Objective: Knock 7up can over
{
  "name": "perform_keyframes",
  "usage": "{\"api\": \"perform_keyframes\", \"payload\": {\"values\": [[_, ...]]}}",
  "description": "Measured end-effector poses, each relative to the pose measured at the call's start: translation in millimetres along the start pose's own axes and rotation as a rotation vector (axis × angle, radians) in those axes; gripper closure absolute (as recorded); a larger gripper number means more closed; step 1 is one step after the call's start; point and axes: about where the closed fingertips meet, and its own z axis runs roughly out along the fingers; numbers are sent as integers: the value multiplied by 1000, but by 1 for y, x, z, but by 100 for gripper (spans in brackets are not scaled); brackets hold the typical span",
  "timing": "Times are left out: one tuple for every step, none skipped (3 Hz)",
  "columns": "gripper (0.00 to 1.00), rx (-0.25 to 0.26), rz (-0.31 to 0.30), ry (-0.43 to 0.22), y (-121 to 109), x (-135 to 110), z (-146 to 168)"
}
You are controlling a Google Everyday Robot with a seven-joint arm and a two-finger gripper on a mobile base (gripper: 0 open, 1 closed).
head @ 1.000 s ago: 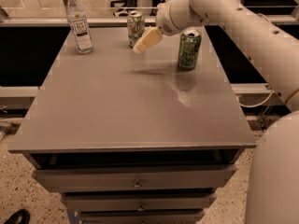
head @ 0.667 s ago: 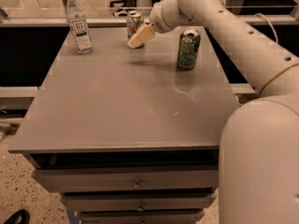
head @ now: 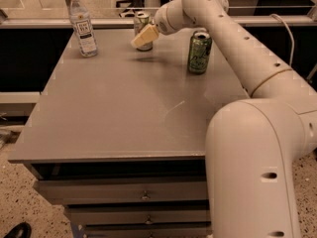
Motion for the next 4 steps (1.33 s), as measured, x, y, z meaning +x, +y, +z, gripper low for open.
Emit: {"api": "perform_keyframes", "payload": {"values": [[24,-75,70,-43,10,-1,3],[56,-133,109,-87,22,-3,-10],[87,-166,100,-111,37,-6,-34],[100,-190,47,-100,49,-15,-67]]}}
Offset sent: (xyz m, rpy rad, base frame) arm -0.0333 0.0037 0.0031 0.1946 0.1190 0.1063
